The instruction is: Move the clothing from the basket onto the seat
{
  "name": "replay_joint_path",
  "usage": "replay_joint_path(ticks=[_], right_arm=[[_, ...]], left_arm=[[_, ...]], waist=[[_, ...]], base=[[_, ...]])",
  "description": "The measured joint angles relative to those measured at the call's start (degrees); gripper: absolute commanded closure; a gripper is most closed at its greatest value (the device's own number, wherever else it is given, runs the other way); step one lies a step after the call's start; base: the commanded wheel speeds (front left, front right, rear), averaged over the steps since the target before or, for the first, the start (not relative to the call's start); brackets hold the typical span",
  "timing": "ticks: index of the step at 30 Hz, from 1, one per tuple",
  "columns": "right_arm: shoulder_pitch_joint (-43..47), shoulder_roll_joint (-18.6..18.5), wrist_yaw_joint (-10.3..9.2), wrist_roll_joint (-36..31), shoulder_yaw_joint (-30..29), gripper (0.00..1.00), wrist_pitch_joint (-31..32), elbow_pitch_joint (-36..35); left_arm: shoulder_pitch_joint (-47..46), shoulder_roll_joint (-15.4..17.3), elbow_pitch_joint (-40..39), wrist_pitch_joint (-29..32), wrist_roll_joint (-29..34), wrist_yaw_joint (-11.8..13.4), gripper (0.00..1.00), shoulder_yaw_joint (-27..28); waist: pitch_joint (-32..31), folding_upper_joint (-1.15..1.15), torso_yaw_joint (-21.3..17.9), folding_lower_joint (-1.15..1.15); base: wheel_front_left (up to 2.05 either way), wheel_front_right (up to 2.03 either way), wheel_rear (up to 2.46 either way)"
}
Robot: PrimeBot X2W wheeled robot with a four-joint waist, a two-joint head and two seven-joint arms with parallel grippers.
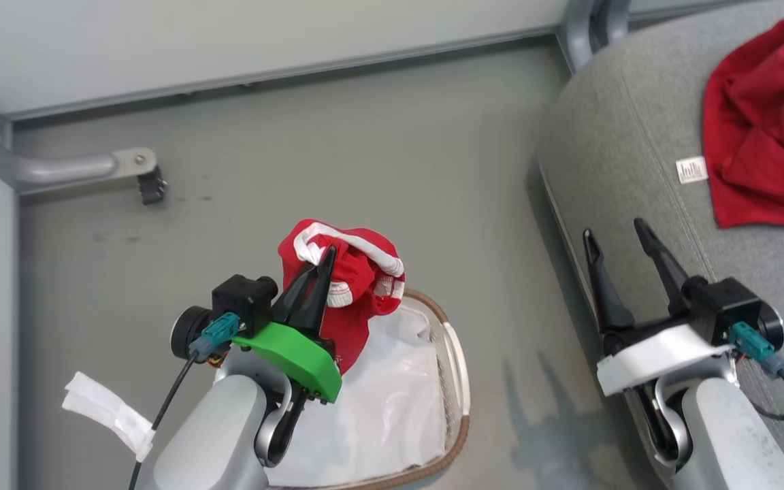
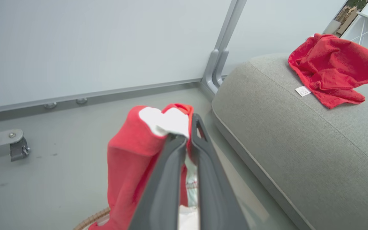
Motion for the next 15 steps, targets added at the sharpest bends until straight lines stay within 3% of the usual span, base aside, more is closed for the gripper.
replay_joint_path(ticks=[15], right_arm=[[5.7, 0.4, 0.00, 0.6, -0.8, 0.00, 0.0, 0.6]], left_arm=[[0.8, -1.2, -15.8, 0.0, 4.3, 0.0, 1.00, 3.4]], waist=[[-8.7, 0.00, 5.2, 0.00]], base=[[0.00, 0.00, 0.00]])
